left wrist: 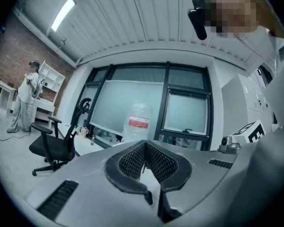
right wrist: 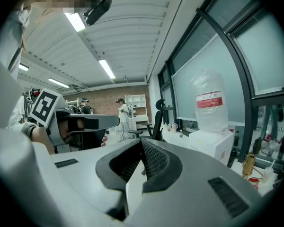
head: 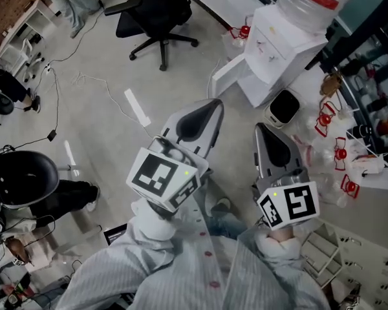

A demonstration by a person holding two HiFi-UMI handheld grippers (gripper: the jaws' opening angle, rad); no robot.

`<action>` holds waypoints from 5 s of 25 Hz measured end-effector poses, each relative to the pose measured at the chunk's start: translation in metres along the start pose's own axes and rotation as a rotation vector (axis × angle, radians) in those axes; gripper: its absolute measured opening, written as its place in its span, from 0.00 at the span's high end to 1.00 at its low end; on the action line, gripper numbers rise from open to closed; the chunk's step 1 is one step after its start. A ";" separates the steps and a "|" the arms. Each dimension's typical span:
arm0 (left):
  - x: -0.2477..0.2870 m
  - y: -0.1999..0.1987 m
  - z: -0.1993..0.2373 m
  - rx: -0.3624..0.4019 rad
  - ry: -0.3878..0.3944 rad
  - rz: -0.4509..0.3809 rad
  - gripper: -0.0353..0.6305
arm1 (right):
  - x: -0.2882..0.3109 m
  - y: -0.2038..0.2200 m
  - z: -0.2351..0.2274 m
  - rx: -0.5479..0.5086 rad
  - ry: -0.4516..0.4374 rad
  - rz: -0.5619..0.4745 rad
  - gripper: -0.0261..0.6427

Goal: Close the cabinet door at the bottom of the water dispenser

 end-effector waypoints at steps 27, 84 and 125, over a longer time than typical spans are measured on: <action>0.072 -0.025 0.198 -0.018 0.079 0.049 0.93 | 0.199 -0.022 -0.005 0.008 0.099 0.039 0.94; 0.422 -0.032 0.403 -0.056 0.351 0.245 0.93 | 0.482 -0.048 -0.222 0.121 0.348 0.145 0.94; 0.430 0.257 0.463 -0.161 0.345 0.583 0.93 | 0.542 0.264 -0.242 0.346 0.473 0.472 0.94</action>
Point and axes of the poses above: the fingertips, and each gripper's own axes: x forward along the fingers, z to its left, y out of its underside, the point moved 9 cm from there along -x, backward along the fingers, and after that the axes turned 2 degrees about y, right-handed, at the moved point
